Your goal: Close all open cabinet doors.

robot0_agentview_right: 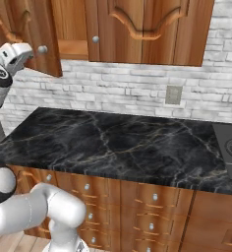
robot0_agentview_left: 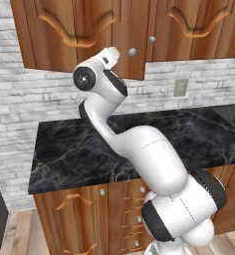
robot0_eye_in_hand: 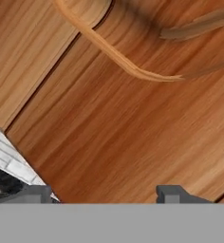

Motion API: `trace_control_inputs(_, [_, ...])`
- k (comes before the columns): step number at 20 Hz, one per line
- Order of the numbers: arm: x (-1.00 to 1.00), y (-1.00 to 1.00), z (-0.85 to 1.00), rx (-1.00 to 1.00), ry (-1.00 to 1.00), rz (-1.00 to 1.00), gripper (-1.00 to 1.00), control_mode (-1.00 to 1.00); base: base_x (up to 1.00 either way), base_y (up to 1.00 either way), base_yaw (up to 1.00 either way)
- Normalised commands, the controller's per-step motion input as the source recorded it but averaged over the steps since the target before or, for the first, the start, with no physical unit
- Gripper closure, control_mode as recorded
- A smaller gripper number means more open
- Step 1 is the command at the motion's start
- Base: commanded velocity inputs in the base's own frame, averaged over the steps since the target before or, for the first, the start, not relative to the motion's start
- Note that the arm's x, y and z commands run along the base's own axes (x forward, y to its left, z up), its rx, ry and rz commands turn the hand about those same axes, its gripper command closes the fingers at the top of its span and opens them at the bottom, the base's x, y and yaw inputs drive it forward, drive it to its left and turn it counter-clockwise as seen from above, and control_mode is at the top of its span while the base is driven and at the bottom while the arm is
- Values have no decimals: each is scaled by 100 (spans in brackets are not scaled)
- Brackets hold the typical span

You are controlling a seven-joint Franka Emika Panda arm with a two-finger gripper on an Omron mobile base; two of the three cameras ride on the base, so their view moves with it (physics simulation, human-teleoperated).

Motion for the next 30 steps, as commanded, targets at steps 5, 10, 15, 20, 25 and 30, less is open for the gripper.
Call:
trace_control_inputs(5, [84,-51,0,10,0,23,-100,-100,0,0,0])
trace_control_inputs(10, [88,-41,0,11,0,21,-100,-100,0,0,0])
trace_control_inputs(15, [85,-16,11,11,3,14,-100,-100,0,0,0])
trace_control_inputs(20, [83,-9,14,10,8,12,-100,-100,0,0,0])
trace_control_inputs(25, [81,0,0,8,6,9,-100,-100,0,0,0])
trace_control_inputs(30, [-25,0,1,0,-2,5,-100,-100,0,0,0])
